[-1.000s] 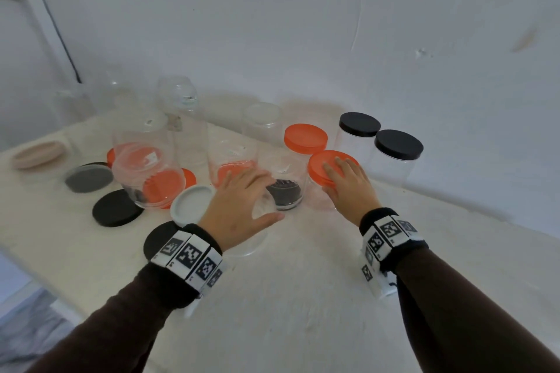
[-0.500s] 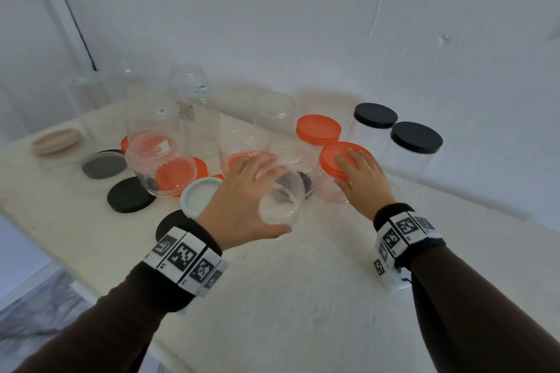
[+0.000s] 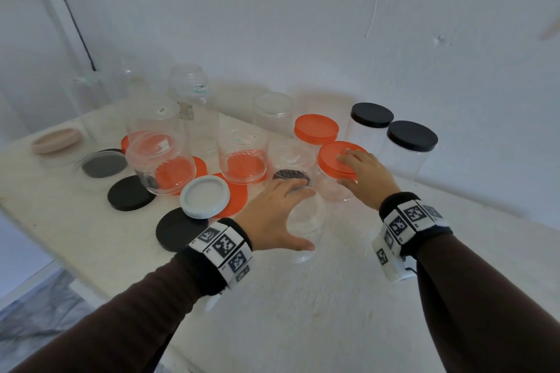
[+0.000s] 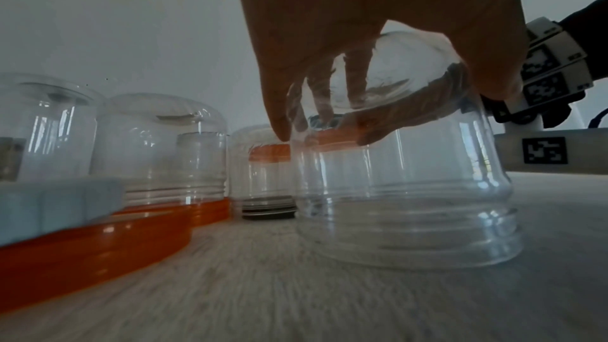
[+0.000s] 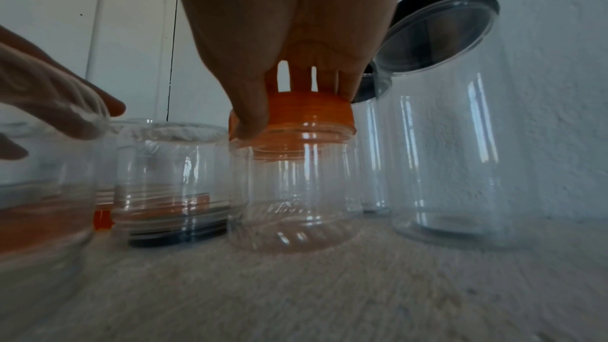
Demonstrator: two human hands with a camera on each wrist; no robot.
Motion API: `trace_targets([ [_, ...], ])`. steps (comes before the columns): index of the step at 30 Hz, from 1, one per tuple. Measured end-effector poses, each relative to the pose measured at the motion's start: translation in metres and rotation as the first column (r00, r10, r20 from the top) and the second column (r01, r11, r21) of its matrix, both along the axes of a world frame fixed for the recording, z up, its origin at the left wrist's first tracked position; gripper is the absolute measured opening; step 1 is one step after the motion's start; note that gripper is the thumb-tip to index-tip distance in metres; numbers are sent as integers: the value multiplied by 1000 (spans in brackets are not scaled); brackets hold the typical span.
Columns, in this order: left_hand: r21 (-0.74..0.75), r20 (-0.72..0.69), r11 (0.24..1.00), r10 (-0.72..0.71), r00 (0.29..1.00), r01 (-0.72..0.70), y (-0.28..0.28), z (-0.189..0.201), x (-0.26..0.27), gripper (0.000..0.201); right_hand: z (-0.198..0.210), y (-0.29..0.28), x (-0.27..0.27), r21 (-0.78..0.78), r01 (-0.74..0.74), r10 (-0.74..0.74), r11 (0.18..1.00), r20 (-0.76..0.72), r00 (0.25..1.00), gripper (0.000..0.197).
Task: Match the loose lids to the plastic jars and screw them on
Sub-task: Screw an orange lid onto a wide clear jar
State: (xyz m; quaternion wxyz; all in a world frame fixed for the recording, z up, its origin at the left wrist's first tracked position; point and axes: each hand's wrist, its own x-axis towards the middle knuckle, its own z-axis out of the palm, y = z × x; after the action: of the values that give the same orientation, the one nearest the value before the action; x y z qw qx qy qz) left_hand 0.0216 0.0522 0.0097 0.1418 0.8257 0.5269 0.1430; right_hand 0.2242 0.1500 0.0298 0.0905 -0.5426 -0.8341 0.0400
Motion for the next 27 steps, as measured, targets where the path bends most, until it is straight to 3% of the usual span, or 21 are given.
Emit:
trace_targets([
  [5, 25, -20, 1000, -10, 1000, 10, 3, -1, 0, 91, 0, -1, -1, 7, 7, -7, 1000, -12, 1000, 49],
  [11, 29, 34, 999, -30, 999, 30, -5, 5, -11, 111, -3, -1, -1, 20, 4, -3, 1000, -47, 999, 48],
  [15, 15, 123, 984, 176, 977, -179, -23, 7, -51, 101, -6, 0, 0, 28, -3, 4, 1000, -52, 999, 49],
  [20, -35, 80, 843, 538, 839, -537, -43, -10, -112, 78, -10, 1, 1, 54, -8, 11, 998, -71, 997, 49],
  [23, -151, -42, 789, 597, 801, -596, -42, -23, -133, 84, -10, 1, 1, 56, -7, 10, 998, -65, 998, 49],
  [27, -227, -80, 792, 565, 821, -567, -35, -31, -143, 102, -9, 0, 0, 53, 1, 2, 999, -57, 998, 49],
])
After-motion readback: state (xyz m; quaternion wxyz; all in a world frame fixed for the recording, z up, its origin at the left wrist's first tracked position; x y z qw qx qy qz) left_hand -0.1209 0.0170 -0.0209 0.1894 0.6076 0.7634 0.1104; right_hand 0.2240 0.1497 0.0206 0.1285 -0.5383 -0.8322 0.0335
